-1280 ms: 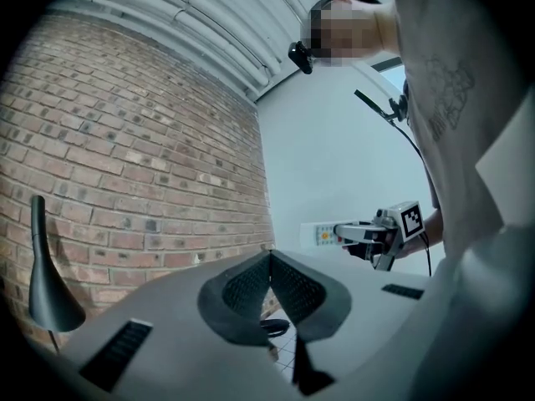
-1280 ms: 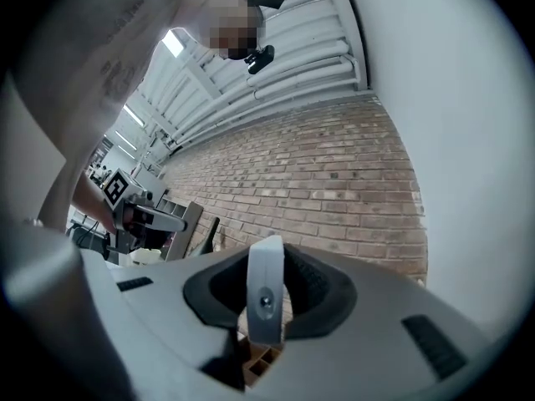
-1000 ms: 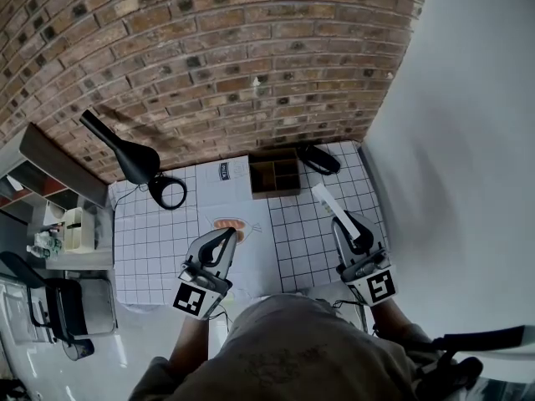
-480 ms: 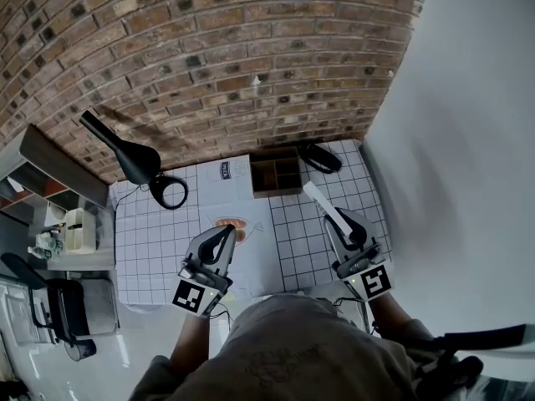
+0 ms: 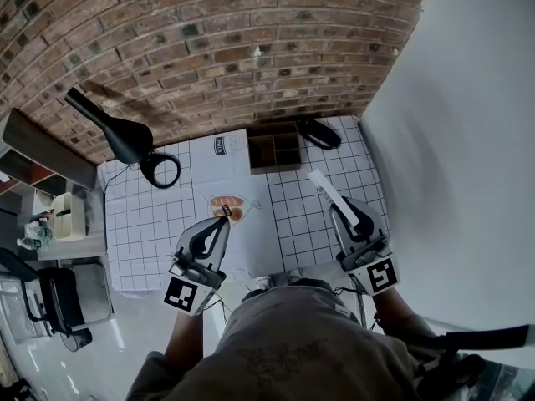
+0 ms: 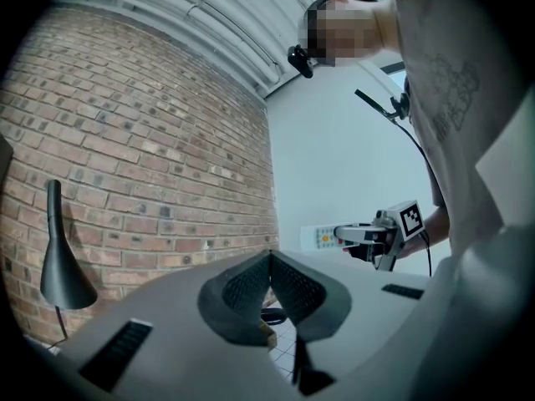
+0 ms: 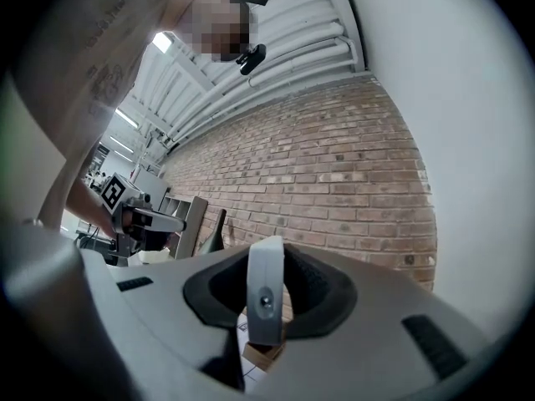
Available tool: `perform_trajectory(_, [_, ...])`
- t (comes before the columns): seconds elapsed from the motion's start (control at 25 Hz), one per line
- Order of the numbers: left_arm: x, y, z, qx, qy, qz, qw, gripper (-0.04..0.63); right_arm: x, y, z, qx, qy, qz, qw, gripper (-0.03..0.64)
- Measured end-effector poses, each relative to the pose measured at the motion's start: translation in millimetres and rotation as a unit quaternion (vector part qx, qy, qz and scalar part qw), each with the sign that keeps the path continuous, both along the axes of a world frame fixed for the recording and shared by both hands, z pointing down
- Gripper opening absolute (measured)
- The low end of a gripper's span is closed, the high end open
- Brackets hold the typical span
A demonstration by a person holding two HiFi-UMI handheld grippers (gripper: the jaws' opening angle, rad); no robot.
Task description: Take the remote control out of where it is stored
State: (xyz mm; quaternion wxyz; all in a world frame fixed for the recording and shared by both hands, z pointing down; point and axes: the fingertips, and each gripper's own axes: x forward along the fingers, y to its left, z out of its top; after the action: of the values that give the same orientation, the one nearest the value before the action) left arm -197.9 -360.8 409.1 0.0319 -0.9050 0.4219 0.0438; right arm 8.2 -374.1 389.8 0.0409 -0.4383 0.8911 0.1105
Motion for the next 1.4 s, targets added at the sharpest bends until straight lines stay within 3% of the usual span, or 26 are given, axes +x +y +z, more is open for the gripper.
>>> perform_trajectory(0.2, [-22, 2, 19, -0.019, 0.024, 0.010, 0.9995, 0.005, -13, 12, 9, -0.014, 0.024, 0.015, 1.000, 0.087])
perform_trajectory(0.56, [-36, 9, 34, -0.030, 0.023, 0.018, 0.9991, 0.005, -25, 38, 12, -0.020, 0.036, 0.023, 0.999, 0.087])
perform_trajectory(0.96, [-17, 34, 26, -0.025, 0.006, 0.021, 0.9995, 0.005, -11, 72, 10, -0.012, 0.029, 0.016, 0.999, 0.087])
perform_trajectory(1.4, [21, 106, 21, -0.028, -0.001, -0.004, 0.9996, 0.005, 40, 136, 8, 0.005, 0.011, 0.012, 1.000, 0.087])
